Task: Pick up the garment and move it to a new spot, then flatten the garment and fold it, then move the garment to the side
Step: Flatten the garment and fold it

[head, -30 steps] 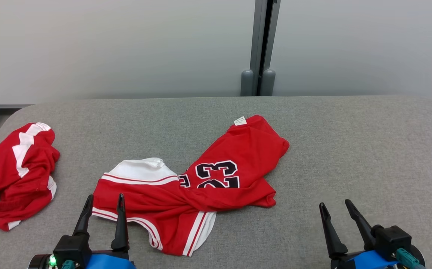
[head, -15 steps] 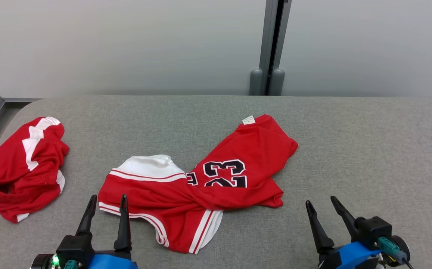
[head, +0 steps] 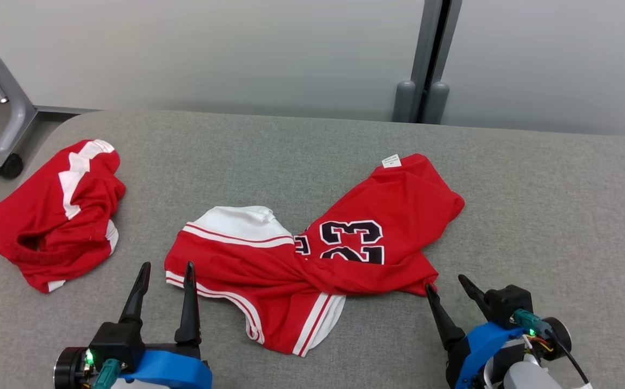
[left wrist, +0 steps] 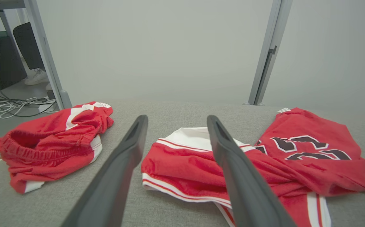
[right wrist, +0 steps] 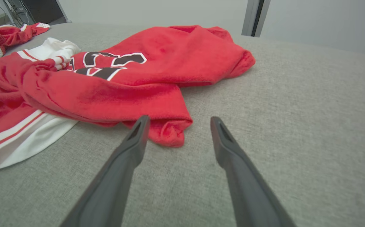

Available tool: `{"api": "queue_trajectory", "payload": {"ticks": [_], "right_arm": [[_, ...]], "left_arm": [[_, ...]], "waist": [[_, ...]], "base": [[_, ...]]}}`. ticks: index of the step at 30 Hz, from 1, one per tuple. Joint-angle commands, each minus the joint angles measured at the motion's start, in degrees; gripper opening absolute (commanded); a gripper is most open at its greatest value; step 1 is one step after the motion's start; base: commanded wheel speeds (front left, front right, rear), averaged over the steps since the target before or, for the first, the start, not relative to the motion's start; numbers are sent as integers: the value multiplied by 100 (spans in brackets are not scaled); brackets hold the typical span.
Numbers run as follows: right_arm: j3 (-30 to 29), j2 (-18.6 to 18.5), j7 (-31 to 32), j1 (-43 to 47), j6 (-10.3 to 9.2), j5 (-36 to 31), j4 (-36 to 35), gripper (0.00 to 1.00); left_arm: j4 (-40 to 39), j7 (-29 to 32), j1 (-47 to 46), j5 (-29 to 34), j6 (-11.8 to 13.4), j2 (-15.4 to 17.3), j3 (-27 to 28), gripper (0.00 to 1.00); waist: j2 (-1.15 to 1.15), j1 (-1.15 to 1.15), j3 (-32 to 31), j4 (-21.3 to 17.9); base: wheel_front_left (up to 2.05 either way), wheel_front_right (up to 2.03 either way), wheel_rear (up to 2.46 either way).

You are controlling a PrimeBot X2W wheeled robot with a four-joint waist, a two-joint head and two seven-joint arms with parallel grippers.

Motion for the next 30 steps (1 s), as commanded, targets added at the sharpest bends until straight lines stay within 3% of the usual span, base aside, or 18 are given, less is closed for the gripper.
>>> {"api": "queue_trajectory", "payload": {"ticks": [1, 17, 18, 19, 20, 30], "right_arm": [[24, -29, -16, -95, 1, 13, 74, 100], [77, 31, -9, -927, 1, 180, 1538, 100], [79, 42, -5, -949, 1, 216, 1614, 79], [95, 52, -4, -975, 1, 247, 1665, 12], [106, 67, -5, -995, 1, 289, 1668, 0], [99, -98, -10, -374, 1, 526, 406, 0]], "left_arm": [[-5, -15, -80, -26, 10, 0, 5, 100], [17, -15, -265, -65, 76, 0, -103, 100], [20, -15, -267, -66, 78, 0, -102, 100], [25, -15, -272, -63, 78, 0, -103, 100], [29, -15, -277, -59, 81, 0, -99, 100], [86, -15, -97, -27, 52, 0, -62, 100]], "waist": [[0, -1, 58, 54], [0, -1, 308, 309], [0, -1, 310, 302], [0, -1, 308, 293], [0, -1, 298, 279], [0, -1, -42, 45]], "base": [[0, 0, 0], [0, 0, 0], [0, 0, 0], [0, 0, 0], [0, 0, 0], [0, 0, 0]]}}
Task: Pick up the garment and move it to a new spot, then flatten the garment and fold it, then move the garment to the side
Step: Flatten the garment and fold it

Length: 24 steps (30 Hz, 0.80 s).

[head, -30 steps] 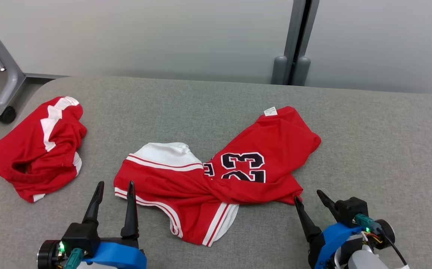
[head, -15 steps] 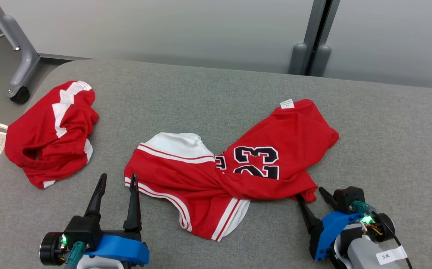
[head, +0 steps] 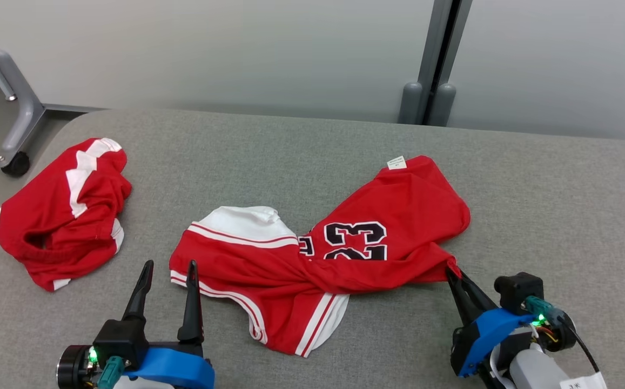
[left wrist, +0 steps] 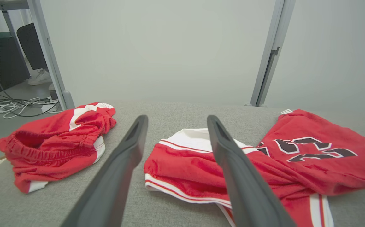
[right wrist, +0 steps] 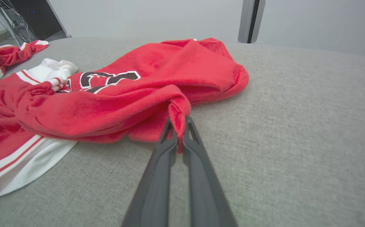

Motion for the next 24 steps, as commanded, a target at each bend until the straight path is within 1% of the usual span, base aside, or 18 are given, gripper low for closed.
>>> {"api": "queue_trajectory", "payload": {"ticks": [1, 9, 16, 19, 24], "right_arm": [[-27, -76, -4, 148, 1, 59, -201, 0], [-183, -404, -4, 999, 1, -164, -1914, 0], [-253, -485, 5, 1609, 1, -309, -3280, 0], [-225, -508, 154, 1732, 1, -422, -3935, 0], [-201, -560, 595, 1803, 1, -541, -5064, 0]], "left_arm": [[4, -17, 45, -9, 8, -2, -2, 100], [20, -16, 303, -29, -10, -1, 39, 100], [-4, -17, 393, -57, 12, -1, 17, 100], [-10, -16, 416, -66, 24, -2, 30, 100], [-12, -17, 400, -92, 45, -1, 24, 100]], "waist": [[0, 0, -102, -86], [0, 0, -404, -362], [0, 0, -481, -541], [0, 0, -498, -624], [0, 0, -504, -726]], "base": [[0, 0, 0], [0, 0, 0], [0, 0, 0], [0, 0, 0], [0, 0, 0]]}}
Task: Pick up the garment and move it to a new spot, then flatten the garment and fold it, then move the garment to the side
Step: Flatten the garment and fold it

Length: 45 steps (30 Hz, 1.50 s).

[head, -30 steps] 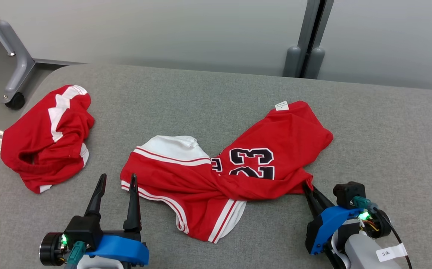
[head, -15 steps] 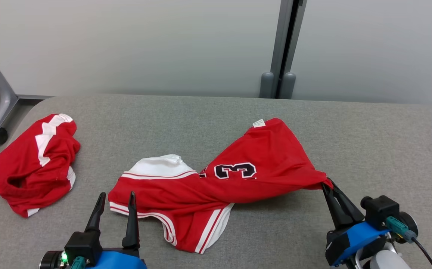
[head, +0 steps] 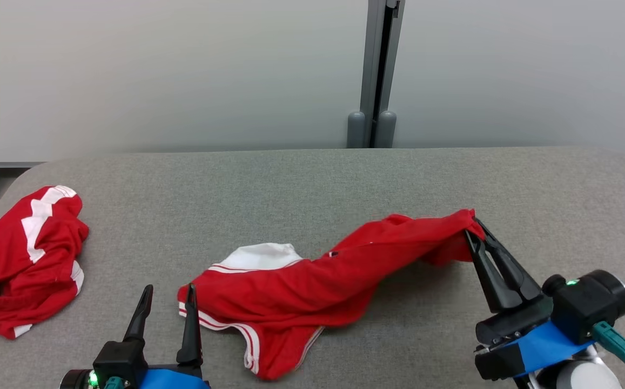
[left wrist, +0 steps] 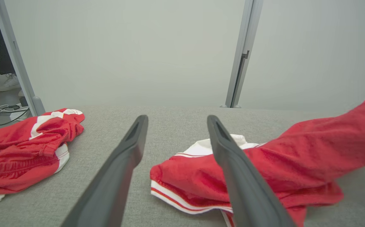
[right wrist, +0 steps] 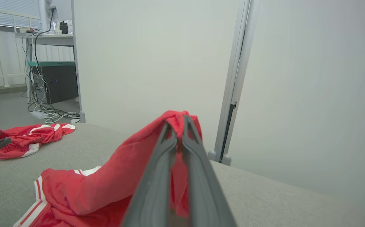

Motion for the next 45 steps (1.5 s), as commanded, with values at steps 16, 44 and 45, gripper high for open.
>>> {"api": "queue_trajectory", "payload": {"ticks": [16, 44, 45], "right_arm": [[-139, -18, 1175, 217, 1, -117, -1985, 0], [-571, -861, 209, -1897, 1, -23, 2201, 0], [-571, -919, 180, -2035, 1, -49, 2418, 0]], "left_arm": [[-48, -16, -64, -92, 44, -1, -19, 100], [11, -15, -287, -192, 77, -3, -228, 100], [8, -15, -313, -194, 76, -3, -234, 100]], "waist": [[0, 1, 60, -29], [0, 1, 313, 487], [0, 1, 351, 528]], "base": [[0, 0, 0], [0, 0, 0], [0, 0, 0]]}}
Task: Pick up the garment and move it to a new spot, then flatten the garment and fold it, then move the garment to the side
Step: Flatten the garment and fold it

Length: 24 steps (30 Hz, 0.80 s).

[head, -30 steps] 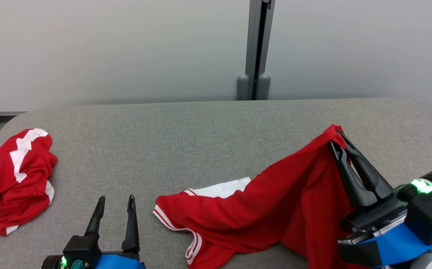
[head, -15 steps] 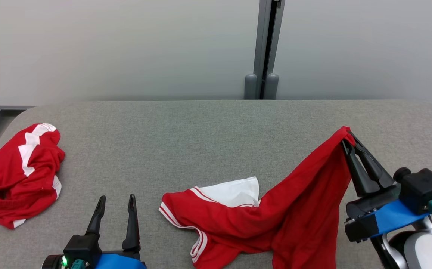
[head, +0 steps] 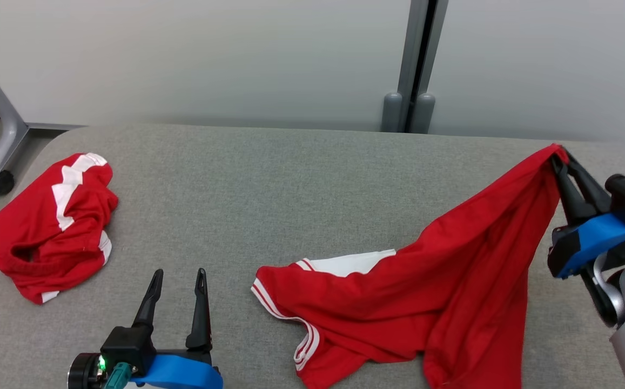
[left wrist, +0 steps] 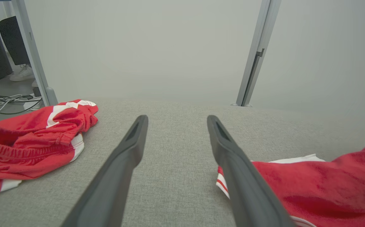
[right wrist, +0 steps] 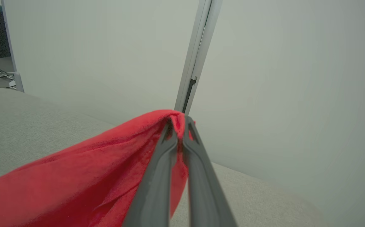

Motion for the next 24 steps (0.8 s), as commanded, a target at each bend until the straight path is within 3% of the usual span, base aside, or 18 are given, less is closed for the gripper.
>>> {"api": "queue_trajectory", "payload": {"ticks": [1, 8, 15, 16, 17, 18, 24], "right_arm": [[-8, -71, -62, -192, 1, -25, 141, 0], [38, -296, -189, -1296, 1, -109, 1721, 0], [-460, -458, -394, -2217, 0, -378, 3201, 0], [-604, -504, -419, -2296, 1, -456, 3401, 19], [-708, -486, -452, -2377, 1, -521, 3568, 93], [-764, -436, -512, -2434, 1, -593, 3693, 100], [-935, -245, -742, -2388, 1, -899, 4079, 100]], "left_arm": [[-5, -16, -113, -12, -13, -2, -16, 100], [-18, -16, -287, -33, -6, -3, -82, 100], [4, -16, -528, -81, 4, -3, -233, 100], [9, -15, -563, -91, 13, -3, -260, 100], [19, -15, -586, -98, 24, -3, -284, 100], [24, -15, -601, -98, 36, -1, -301, 100], [47, -15, -589, -62, 51, -3, -287, 100]], "waist": [[-1, 0, 98, 93], [-1, 0, 401, 300], [-1, 0, 668, 464], [-1, 0, 690, 489], [-1, 0, 704, 508], [-1, 0, 712, 517], [-1, 0, 691, 404]], "base": [[0, 0, 0], [0, 0, 0], [0, 0, 0], [0, 0, 0], [0, 0, 0], [0, 0, 0], [0, 0, 0]]}}
